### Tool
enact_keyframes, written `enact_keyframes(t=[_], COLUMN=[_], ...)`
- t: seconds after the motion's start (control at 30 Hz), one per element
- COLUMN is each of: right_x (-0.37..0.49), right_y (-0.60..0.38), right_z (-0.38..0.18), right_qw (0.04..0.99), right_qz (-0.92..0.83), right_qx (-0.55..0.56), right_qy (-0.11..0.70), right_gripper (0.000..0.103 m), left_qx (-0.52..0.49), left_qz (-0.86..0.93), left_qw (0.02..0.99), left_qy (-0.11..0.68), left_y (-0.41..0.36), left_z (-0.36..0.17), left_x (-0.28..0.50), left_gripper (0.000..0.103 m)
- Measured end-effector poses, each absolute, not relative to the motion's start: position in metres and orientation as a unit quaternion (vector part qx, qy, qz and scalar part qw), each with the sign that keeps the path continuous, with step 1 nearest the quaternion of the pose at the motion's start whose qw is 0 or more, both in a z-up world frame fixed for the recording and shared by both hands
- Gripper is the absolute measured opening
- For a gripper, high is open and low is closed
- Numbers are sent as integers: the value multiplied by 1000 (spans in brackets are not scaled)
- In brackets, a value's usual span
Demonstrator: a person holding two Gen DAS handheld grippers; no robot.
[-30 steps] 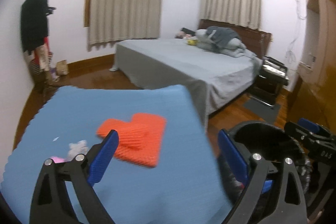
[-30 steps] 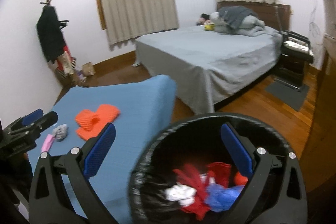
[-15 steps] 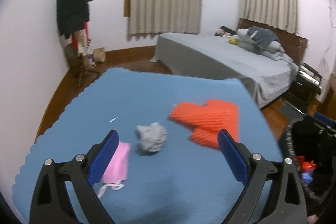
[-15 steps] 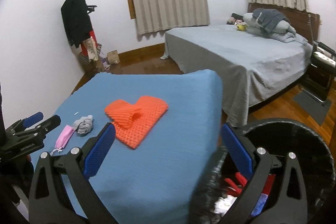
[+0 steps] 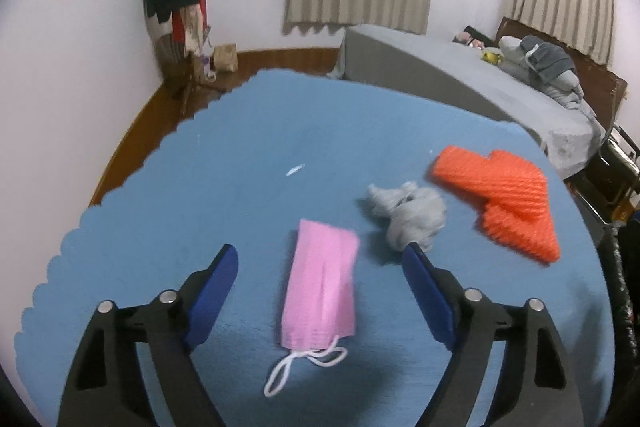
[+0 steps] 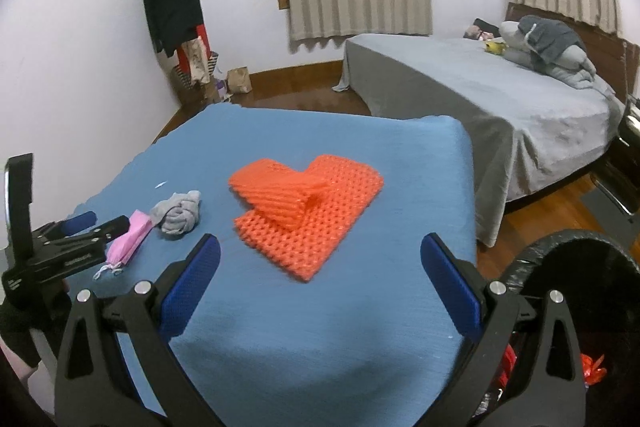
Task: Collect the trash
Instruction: 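Move the left gripper back to the mat and grasp the pink face mask, then grasp the grey knotted sock with the right gripper while the left gripper holds the pink mask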
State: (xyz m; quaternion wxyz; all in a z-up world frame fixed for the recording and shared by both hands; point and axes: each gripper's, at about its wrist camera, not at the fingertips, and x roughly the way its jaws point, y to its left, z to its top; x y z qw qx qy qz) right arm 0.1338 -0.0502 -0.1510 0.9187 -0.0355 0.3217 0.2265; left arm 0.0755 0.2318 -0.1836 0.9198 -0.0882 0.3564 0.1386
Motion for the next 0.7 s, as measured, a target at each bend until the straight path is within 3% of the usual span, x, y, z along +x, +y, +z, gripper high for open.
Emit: enact_keyframes(t=[0.4, 0.43, 0.5, 0.6, 0.7], right_x=[138, 138, 138, 139, 140], right_y=[-28, -27, -26, -22, -17], right_z=[-160, -160, -160, -160, -159], right_qw=[911, 910, 910, 909, 909], right_qz=[242, 242, 243, 245, 249], right_qx=[-50, -51, -51, -51, -52], right_qy=[332, 332, 332, 333, 331], right_gripper=[98, 98, 98, 98, 98], left_qx=[-114, -114, -112, -112, -113], left_qz=[129, 127, 130, 126, 126], left_qw=[897, 897, 897, 898, 899], left_qy=[408, 408, 408, 407, 404], left_y=[245, 246, 245, 245, 245], left_z=[-205, -205, -205, -205, -203], left_x=[93, 93, 94, 93, 93], left_gripper=[53, 50, 32, 18, 14])
